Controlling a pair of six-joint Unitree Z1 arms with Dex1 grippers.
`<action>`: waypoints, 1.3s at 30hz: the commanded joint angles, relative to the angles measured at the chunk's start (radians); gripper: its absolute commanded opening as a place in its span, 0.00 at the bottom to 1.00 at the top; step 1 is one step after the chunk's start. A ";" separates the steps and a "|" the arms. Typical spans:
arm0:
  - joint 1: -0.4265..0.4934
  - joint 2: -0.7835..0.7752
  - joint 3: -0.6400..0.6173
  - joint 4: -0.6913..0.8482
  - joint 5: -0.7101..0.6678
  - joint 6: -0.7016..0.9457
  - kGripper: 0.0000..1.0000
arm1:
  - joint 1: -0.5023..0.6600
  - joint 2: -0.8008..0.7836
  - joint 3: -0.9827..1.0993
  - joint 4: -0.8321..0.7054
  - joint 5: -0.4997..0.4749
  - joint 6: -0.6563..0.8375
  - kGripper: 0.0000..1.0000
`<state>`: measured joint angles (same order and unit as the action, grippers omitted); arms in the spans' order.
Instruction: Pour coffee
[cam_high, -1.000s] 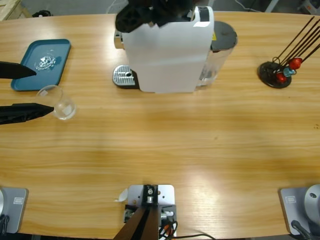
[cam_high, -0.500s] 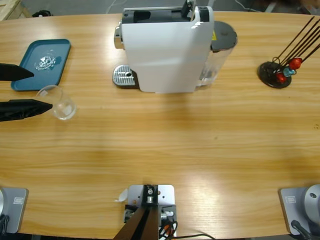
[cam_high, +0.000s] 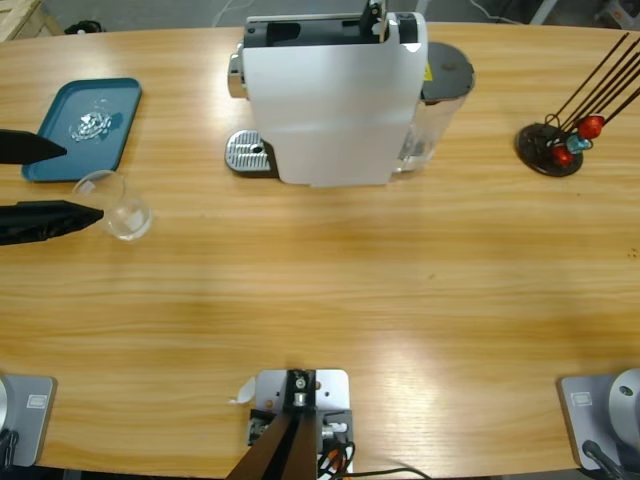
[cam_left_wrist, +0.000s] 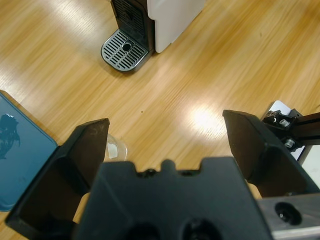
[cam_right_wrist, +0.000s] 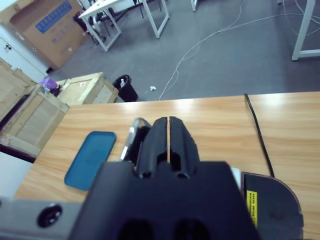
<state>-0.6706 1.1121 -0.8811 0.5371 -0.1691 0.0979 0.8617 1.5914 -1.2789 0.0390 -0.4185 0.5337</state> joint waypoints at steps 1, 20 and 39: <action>0.011 -0.028 0.044 0.018 0.009 -0.009 1.00 | 0.099 0.121 -0.036 -0.042 0.036 -0.011 0.00; 0.012 -0.039 0.068 0.027 0.010 -0.007 1.00 | 0.160 0.338 -0.022 -0.089 0.084 -0.022 0.00; 0.011 -0.034 0.081 0.032 0.010 -0.007 1.00 | 0.136 0.505 0.012 0.047 0.121 -0.015 0.00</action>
<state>-0.6699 1.0840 -0.8483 0.5546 -0.1691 0.0979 0.9948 1.8702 -1.3524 -0.0219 -0.3351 0.5233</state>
